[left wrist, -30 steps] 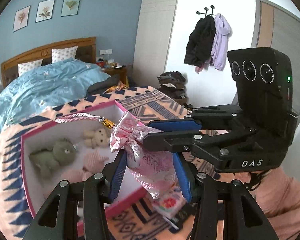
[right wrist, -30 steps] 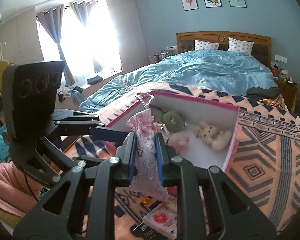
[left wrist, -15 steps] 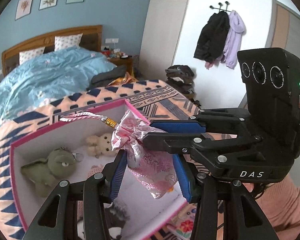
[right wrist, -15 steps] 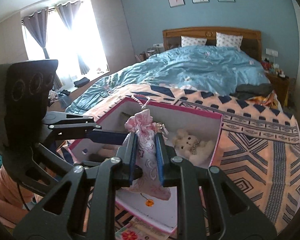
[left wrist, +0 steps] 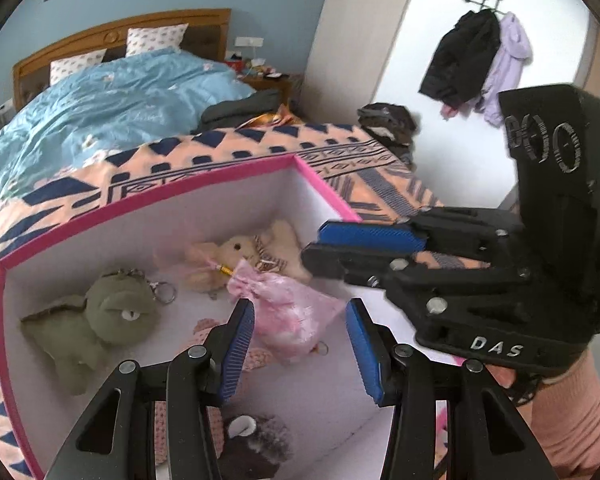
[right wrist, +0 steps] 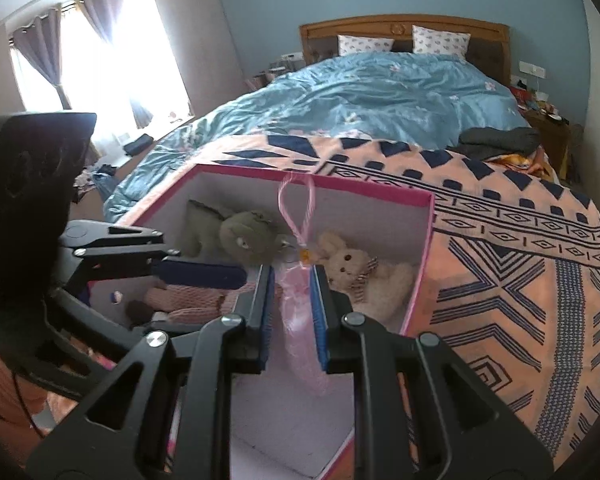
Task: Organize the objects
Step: 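Carry the pink pouch into the pink box and open the right gripper, then move the right gripper to the floral tissue pack beside the box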
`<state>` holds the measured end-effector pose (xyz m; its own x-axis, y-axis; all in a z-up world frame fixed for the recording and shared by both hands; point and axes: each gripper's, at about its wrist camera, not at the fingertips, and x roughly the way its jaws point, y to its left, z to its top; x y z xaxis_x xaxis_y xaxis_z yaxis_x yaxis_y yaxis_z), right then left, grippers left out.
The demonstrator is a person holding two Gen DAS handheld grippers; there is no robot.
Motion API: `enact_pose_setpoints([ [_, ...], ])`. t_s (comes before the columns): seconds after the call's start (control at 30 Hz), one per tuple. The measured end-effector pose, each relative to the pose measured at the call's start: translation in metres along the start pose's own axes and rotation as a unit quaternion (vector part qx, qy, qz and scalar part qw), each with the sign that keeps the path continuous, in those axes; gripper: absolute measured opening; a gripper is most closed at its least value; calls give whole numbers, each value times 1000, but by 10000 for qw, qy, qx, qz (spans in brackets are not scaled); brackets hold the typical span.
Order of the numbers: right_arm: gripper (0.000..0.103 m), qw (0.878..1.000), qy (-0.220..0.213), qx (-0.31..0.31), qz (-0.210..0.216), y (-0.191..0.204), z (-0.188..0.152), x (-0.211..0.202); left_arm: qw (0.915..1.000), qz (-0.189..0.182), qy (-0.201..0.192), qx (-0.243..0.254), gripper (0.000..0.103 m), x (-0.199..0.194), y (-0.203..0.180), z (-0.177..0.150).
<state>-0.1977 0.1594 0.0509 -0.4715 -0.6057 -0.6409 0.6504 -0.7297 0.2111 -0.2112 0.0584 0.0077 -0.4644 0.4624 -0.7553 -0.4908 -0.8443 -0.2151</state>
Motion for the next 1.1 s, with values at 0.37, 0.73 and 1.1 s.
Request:
enact_pose_setpoints([
  [0.37,39,9993,-317,7,184,11,-6,-26,9994,7,-349,1,55,-23,-2,-12],
  [0.73,56,9942,-829,-111,683,37,-40,-91,9913,-182,-1253,360,66,-104,-32,-52],
  [1.1,61,9979,-361,144,509,39,-113,-99,9932,-462,-899,576,66,-95,-68,-108],
])
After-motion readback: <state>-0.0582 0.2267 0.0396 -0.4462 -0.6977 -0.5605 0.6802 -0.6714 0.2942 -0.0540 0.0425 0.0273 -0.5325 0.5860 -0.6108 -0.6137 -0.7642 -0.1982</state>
